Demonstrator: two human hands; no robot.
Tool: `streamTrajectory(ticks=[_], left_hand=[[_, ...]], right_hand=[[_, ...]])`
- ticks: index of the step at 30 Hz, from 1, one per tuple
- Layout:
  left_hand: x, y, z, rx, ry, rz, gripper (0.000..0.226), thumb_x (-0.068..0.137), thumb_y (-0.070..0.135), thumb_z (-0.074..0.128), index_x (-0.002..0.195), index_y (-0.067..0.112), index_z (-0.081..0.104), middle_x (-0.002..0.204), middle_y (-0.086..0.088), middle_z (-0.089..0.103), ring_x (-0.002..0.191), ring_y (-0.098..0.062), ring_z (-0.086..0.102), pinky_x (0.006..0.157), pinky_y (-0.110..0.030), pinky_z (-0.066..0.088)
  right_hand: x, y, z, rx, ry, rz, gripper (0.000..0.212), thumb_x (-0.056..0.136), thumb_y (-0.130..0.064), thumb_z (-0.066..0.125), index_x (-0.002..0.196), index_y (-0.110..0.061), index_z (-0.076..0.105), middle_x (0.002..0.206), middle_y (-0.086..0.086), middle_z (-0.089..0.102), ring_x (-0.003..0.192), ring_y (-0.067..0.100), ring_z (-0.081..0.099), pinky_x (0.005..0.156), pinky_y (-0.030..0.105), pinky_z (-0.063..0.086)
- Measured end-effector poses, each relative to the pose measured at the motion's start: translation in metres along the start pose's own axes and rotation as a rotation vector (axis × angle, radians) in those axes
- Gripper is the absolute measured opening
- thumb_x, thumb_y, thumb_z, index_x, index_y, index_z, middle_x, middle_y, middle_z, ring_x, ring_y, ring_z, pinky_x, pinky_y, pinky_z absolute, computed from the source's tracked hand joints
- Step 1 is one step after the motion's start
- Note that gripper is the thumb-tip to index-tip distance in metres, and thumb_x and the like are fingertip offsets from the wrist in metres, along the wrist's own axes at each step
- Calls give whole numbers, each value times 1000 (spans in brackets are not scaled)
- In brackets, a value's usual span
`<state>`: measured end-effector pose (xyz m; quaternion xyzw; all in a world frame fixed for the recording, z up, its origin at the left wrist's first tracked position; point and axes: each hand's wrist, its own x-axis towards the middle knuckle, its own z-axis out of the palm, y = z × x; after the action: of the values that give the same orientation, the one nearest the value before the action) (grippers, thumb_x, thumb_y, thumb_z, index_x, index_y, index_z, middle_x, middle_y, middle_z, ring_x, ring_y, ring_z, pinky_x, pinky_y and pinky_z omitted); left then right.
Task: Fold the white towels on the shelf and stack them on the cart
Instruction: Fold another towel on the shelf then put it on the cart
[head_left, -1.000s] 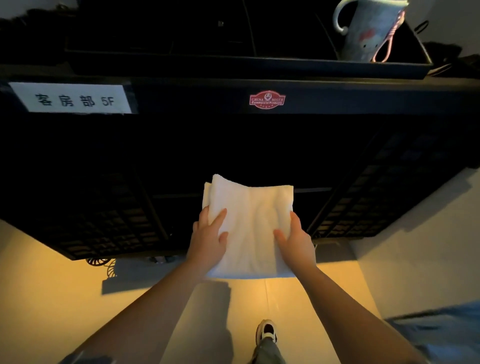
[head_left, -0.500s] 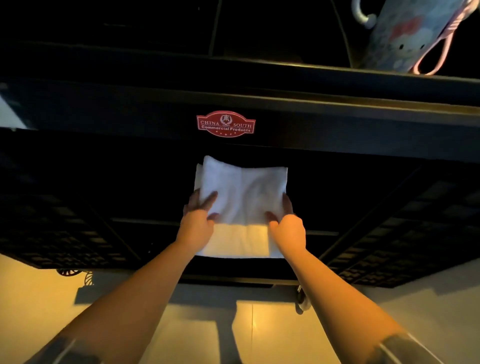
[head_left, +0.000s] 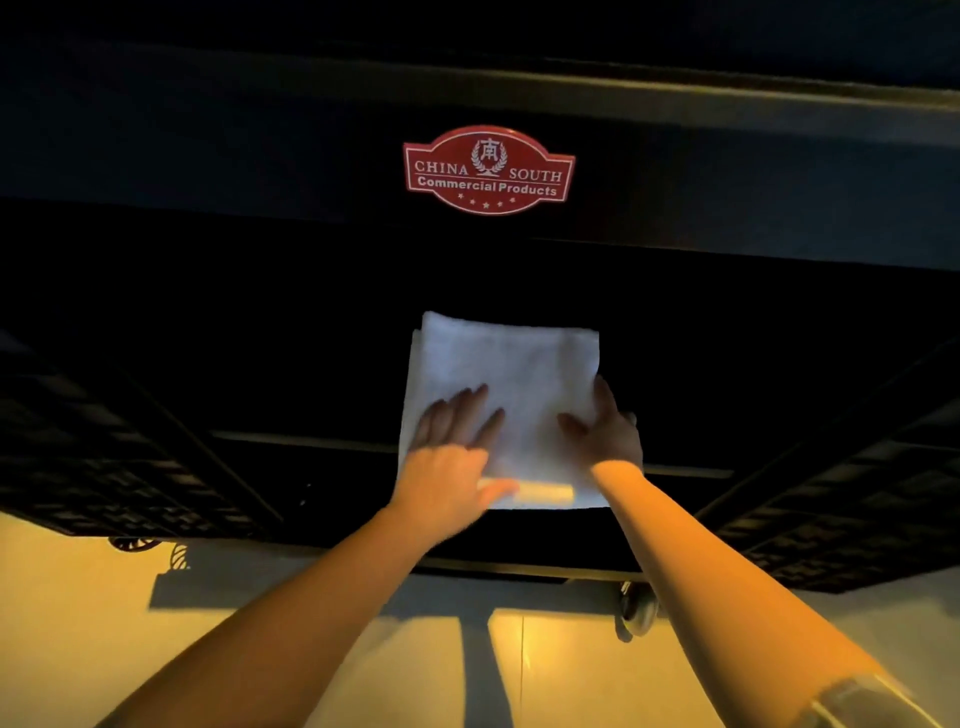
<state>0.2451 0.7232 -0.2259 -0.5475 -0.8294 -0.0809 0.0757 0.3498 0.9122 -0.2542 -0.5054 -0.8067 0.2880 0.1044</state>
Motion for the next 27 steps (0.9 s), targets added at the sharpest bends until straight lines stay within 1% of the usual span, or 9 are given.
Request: streamTrajectory(ticks=[4,9,12,14,15,17,20,24,27], left_hand=[[-31,7,31,188,-182,72,123,68,56,74,151,30,-14,158,-12,-9,145,-41,-2,113,-61,-5],[-23,10,27,240,-166,39,98,81,19,42,140,32,-35,159,-11,-9,141,-51,-5,110,-64,-5],[-22,7,15,247,-156,35,77,82,17,19,145,28,-23,160,-13,8,141,-49,9,112,-62,10],[-20,2,12,233,-178,47,74,90,22,28,145,22,-20,159,-15,3,142,-47,4,113,-60,9],[-20,0,10,239,-167,38,75,91,25,34,148,20,-14,159,-16,5,143,-46,5,114,-59,10],[-16,-2,9,259,-131,8,77,89,21,41,150,20,-6,159,-15,12,143,-43,11,115,-57,13],[4,-12,13,232,-201,-27,80,93,16,36,142,26,-26,160,-12,-7,145,-39,-8,115,-53,-13],[39,-25,7,147,-267,-87,79,94,28,43,150,30,-13,160,-5,-6,146,-31,-9,117,-45,-11],[46,-23,1,103,-188,-24,62,89,57,36,144,30,30,146,-8,40,134,-31,35,110,-43,24]], right_hand=[[6,-3,-5,73,-12,-83,75,92,-35,60,152,-30,15,139,19,43,117,36,52,86,34,37],[-8,-19,-23,-180,20,-53,78,92,-46,53,152,-28,7,148,20,27,126,39,40,96,40,38],[-52,-33,-29,-477,143,-443,79,87,-67,45,147,-18,31,140,16,43,131,33,40,105,44,37],[-84,-35,-26,-537,-67,-632,75,77,-80,42,114,-16,56,93,2,60,104,26,62,72,33,51],[-91,-33,-23,-608,-184,-653,75,76,-80,44,112,-16,55,88,-2,59,97,22,64,67,29,48],[-88,-21,-13,-711,-246,-664,66,84,-60,54,135,-19,44,120,3,59,115,27,57,90,43,47],[-62,-18,-4,-677,-65,-696,76,88,-19,55,152,-19,15,157,13,20,145,33,16,117,56,11],[-22,-24,1,-728,-38,-584,80,93,-27,48,152,-24,-5,161,1,1,148,21,-4,120,44,-5],[-12,-26,-2,-689,-99,-610,72,90,-56,37,152,-26,15,158,0,18,146,21,13,120,43,7]])
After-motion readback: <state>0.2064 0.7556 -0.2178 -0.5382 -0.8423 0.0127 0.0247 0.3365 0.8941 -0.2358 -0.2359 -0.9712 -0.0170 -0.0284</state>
